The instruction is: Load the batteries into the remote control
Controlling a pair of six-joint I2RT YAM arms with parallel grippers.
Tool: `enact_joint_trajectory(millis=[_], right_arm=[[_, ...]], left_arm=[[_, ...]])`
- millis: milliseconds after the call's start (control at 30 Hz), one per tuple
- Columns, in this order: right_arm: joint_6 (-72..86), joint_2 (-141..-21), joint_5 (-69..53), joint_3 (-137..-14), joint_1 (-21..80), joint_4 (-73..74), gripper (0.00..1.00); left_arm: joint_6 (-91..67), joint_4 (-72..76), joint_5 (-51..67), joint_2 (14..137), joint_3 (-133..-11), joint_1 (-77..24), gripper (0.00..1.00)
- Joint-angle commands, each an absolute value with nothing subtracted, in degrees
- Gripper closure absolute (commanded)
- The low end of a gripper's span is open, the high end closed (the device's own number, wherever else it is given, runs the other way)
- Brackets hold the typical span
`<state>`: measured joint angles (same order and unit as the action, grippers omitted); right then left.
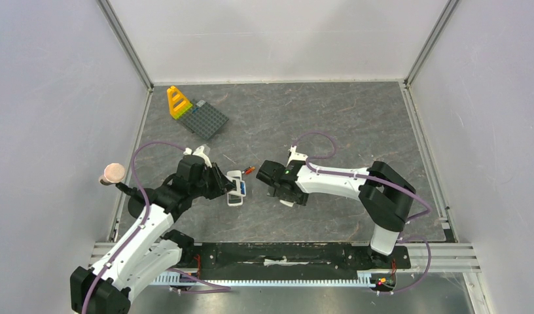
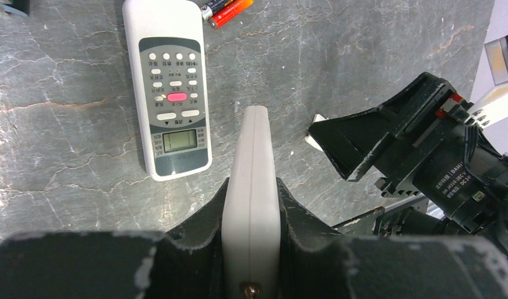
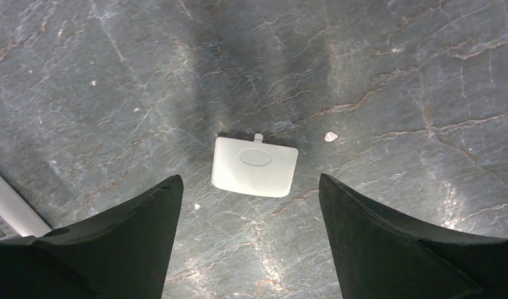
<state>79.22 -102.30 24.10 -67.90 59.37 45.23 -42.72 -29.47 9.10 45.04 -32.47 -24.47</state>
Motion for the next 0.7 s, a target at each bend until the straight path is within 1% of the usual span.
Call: enact_joint_trajectory(millis=[0,433,533,667], right_arm=[[85.22,-103.41,25.61,-68.56,59.50,48.12,0.19],[86.85,-106.18,23.93,-66.22,59.42,47.01,0.25],[87.25,-106.10,23.65,-65.92,59.37,47.02,0.30],[87.58,-105.58,22.88,-65.40,59.34,46.87,0.41]], left_arm=[[-39.65,-26.64,8.92,44.95,-33.97,-24.41,0.98],[-39.73,-25.75,9.87,44.81,-33.00,-24.36,0.98],[-39.79,-25.85,10.06,44.72,-32.97,-24.40,0.98],[-39.88,-25.99,10.01,44.30,-32.79,-24.35,0.98]])
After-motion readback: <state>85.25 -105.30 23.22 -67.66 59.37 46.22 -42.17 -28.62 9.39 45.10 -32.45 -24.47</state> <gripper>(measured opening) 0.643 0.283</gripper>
